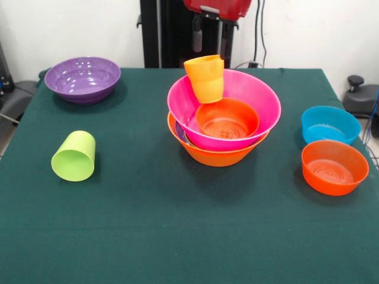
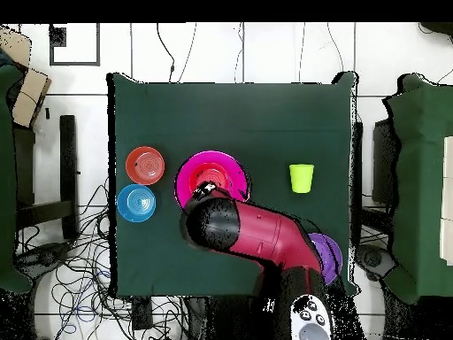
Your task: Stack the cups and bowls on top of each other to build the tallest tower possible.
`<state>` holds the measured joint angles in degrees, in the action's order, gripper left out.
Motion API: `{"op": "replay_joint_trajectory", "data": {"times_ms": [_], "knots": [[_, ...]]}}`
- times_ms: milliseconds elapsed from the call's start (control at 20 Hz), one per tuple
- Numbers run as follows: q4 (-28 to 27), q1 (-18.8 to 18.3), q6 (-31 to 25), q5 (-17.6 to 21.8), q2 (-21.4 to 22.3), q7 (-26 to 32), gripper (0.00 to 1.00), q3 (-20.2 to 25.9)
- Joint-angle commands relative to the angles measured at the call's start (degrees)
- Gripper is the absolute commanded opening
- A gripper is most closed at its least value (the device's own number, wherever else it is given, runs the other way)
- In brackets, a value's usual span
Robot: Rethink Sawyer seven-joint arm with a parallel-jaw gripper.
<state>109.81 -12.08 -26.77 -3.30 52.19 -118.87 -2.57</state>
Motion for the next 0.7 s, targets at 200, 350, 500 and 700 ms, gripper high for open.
{"op": "replay_joint_trajectory", "data": {"times_ms": [200, 350, 500, 700], "knots": [[0.84, 2.79, 1.11, -0.81, -2.87, -8.15, 1.0, 2.23], [1.29, 2.36, 3.46, -0.83, -3.92, -7.81, 1.0, 2.81], [5.9, -3.09, 13.5, -0.2, -6.99, -5.37, 1.0, 8.71], [7.02, -4.38, 17.76, 1.39, -7.96, -5.82, 1.0, 10.13]]}}
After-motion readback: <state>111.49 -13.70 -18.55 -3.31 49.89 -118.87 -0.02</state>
